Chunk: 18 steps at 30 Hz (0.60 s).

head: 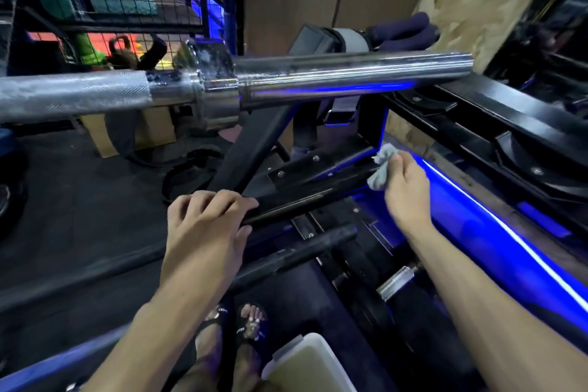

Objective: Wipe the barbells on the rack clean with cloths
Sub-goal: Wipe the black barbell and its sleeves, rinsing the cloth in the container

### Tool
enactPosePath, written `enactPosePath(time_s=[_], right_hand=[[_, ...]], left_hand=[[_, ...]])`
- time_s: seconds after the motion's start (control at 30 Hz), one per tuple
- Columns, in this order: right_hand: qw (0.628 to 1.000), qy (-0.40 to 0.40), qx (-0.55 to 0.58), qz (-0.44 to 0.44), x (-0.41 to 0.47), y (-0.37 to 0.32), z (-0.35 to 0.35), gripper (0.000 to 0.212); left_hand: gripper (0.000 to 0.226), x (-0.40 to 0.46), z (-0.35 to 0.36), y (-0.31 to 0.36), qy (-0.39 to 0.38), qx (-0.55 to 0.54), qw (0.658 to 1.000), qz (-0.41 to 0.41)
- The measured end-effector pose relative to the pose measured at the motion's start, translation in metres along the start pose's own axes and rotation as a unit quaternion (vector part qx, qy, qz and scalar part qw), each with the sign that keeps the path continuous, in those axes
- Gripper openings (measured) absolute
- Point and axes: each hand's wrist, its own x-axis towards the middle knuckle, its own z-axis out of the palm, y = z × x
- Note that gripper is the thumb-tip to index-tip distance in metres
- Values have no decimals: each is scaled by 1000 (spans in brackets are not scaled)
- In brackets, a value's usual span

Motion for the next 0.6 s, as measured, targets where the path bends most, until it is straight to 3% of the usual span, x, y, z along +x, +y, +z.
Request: enactPosePath(time_s=[0.1, 0.2, 0.3, 0.33, 0.43, 0.53, 0.6], right_hand=[[1000, -20, -18, -14, 1, 9, 7, 36], [980, -76, -133, -126, -6, 21, 31, 40], [878, -121, -380, -265, -29, 11, 73, 46], [855, -141, -391, -310, -41, 2, 86, 48], [850, -199, -302, -383, -45, -5, 89, 47], [819, -198, -387, -376, 5, 36, 55, 41], [864, -177, -389, -266, 32, 53, 30, 40]], left_hand=[[40, 6, 7, -4, -18, -17, 1000, 10], [38, 9, 11, -8, -30, -31, 999, 19], [30, 10, 11, -8, -28, -43, 998, 23], [30, 9, 12, -7, -31, -43, 998, 19], [38, 7, 13, -3, -33, -33, 999, 8], [36, 0, 15, 0, -9, -39, 999, 5], [35, -1, 14, 1, 2, -43, 999, 2]])
